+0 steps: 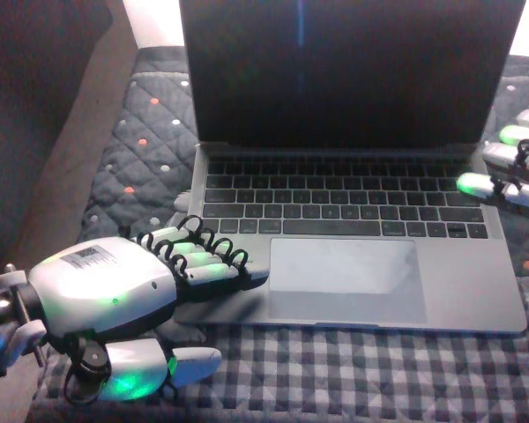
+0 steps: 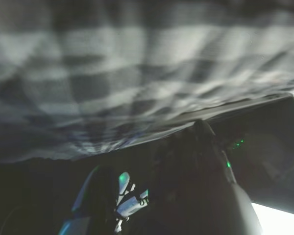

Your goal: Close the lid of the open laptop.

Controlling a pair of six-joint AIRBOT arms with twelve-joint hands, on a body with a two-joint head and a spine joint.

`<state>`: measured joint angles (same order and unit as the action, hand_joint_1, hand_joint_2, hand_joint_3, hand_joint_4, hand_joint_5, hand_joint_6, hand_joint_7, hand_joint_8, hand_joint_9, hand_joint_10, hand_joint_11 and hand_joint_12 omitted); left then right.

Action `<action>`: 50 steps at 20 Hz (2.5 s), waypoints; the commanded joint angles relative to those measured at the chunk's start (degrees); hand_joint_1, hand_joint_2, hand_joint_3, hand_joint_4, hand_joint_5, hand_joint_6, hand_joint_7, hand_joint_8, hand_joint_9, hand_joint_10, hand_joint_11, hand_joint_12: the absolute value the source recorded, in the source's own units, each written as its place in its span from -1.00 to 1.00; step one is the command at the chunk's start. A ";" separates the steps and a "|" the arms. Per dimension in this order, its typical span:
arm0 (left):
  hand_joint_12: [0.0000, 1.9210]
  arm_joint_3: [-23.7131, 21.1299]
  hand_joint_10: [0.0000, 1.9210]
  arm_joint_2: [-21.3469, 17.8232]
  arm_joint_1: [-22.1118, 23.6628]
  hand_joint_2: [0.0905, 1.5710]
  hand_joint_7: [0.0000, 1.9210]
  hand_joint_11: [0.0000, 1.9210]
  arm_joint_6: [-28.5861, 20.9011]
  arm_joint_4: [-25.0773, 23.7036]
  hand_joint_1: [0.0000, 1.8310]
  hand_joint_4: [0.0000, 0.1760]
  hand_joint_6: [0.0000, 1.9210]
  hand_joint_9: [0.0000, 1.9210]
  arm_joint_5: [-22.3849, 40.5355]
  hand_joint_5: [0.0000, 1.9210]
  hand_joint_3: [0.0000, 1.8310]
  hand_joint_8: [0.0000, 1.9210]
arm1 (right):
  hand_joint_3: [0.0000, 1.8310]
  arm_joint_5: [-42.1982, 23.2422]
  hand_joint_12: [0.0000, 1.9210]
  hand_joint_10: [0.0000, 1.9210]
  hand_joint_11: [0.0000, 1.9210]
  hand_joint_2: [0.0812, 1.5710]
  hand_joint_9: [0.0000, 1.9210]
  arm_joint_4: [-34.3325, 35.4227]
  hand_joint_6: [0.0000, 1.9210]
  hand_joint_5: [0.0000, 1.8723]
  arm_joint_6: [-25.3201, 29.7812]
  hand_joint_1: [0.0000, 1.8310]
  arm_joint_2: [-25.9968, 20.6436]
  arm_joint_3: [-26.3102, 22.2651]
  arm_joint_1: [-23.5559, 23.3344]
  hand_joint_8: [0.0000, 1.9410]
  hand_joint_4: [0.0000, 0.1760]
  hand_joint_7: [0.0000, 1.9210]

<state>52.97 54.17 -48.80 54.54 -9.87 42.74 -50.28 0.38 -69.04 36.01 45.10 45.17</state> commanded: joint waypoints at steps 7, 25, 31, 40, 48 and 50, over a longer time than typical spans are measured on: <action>-0.59 0.11 -0.99 0.86 -0.52 0.89 -0.83 -1.00 -0.83 0.41 -0.75 -0.85 -1.00 -0.83 5.07 -0.84 -1.00 -1.00 | -1.00 -9.28 -1.00 -1.00 -1.00 0.68 -1.00 -2.48 -1.00 -1.00 0.78 -0.61 0.80 1.28 -7.38 -1.00 0.01 -1.00; -0.70 2.59 -0.99 4.42 -0.28 0.93 -0.87 -1.00 -2.07 0.79 -0.87 -0.88 -0.99 -0.90 3.42 -0.85 -1.00 -1.00 | -1.00 -3.46 -1.00 -1.00 -1.00 0.74 -1.00 3.14 -1.00 -1.00 -20.11 -0.66 6.11 3.27 -22.19 -1.00 0.99 -1.00; -0.51 1.95 -0.99 3.41 -1.83 0.87 -0.83 -1.00 -2.77 1.60 -0.71 -0.66 -0.99 -0.86 5.31 -0.80 -1.00 -0.99 | -1.00 3.32 -1.00 -1.00 -1.00 0.68 -1.00 4.41 -1.00 -1.00 -9.04 -0.61 14.55 11.74 -23.67 -1.00 0.69 -1.00; -0.68 2.01 -1.00 3.67 -2.52 0.90 -0.85 -1.00 -2.97 1.88 -1.00 -0.62 -1.00 -0.89 5.35 -0.84 -1.00 -1.00 | -0.97 0.23 -0.05 -0.94 -0.99 0.51 -0.88 -5.60 -0.99 -0.97 1.51 -0.71 16.25 12.11 -27.55 -0.91 -0.10 -0.96; -0.69 2.66 -1.00 4.51 -2.66 0.90 -0.84 -1.00 -3.18 1.96 -0.92 -0.66 -1.00 -0.89 5.47 -0.82 -1.00 -1.00 | -1.00 0.38 1.00 0.10 -1.00 0.50 -1.00 -4.47 -0.99 -0.98 -3.24 -0.22 16.24 12.87 -35.17 -0.97 -0.52 -0.71; -0.67 2.86 -1.00 4.84 -2.61 0.90 -0.85 -1.00 -3.37 1.82 -0.83 -0.75 -1.00 -0.89 5.28 -0.82 -1.00 -1.00 | -1.00 1.29 -0.13 -0.94 -1.00 0.51 -1.00 -0.37 -1.00 -1.00 -7.21 -0.31 16.39 13.35 -35.48 -1.00 -0.15 -0.99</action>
<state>55.81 58.48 -51.31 51.86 -8.16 46.39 -42.50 0.40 -75.79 53.01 58.48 10.81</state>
